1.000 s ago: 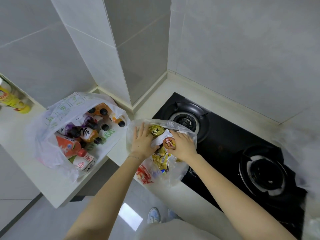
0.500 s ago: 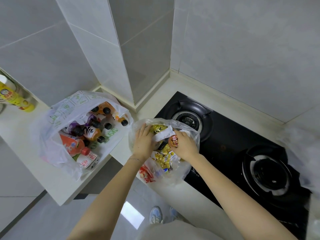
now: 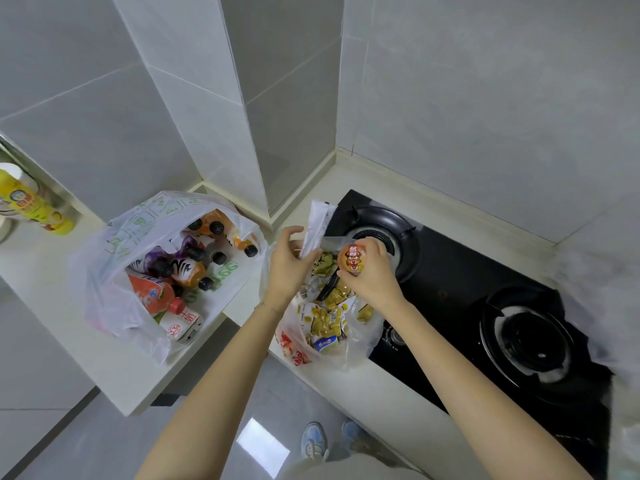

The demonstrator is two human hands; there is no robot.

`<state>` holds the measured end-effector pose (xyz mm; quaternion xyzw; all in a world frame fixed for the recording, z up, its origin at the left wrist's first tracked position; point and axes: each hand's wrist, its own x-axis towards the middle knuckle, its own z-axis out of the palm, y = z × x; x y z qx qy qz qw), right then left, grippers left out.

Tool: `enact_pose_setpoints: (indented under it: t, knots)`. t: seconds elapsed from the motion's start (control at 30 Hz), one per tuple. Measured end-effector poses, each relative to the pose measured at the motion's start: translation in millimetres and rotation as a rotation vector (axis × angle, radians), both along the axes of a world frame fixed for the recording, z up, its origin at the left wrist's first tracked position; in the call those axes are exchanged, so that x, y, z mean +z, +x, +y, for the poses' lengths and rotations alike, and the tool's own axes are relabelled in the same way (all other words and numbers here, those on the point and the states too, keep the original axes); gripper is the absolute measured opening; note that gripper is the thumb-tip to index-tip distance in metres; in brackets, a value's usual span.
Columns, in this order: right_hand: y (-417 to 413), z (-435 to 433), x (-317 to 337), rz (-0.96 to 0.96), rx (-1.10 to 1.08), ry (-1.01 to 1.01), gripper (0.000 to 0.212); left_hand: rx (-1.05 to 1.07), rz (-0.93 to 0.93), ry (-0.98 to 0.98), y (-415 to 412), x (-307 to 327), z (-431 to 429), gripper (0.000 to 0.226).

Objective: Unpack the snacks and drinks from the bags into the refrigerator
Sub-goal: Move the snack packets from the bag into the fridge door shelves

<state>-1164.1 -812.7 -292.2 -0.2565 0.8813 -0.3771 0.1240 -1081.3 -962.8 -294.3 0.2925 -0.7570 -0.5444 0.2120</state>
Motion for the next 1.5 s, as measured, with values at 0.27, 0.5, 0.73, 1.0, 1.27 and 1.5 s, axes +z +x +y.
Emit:
enact_pose_setpoints:
  t: [0.27, 0.5, 0.73, 1.0, 1.27, 1.5]
  knots:
    - [17, -7, 48, -0.186, 0.024, -0.266, 0.055, 0.055, 0.098, 0.164, 25, 46, -3, 0.023]
    - [54, 17, 52, -0.425, 0.228, -0.315, 0.055, 0.289, 0.141, 0.297, 115, 47, 55, 0.018]
    - [137, 56, 48, -0.656, 0.514, -0.345, 0.041, 0.693, 0.199, 0.333, 219, 39, 159, 0.011]
    - [263, 77, 77, -0.735, 0.82, -0.367, 0.014, 1.075, 0.265, 0.213, 346, 80, 244, 0.028]
    - [371, 131, 105, -0.699, 1.172, -0.297, 0.017, 1.32, 0.393, 0.103, 428, 108, 335, 0.024]
    - [455, 186, 122, -0.741, 1.315, -0.274, 0.017, 1.449, 0.507, 0.08, 496, 131, 414, 0.014]
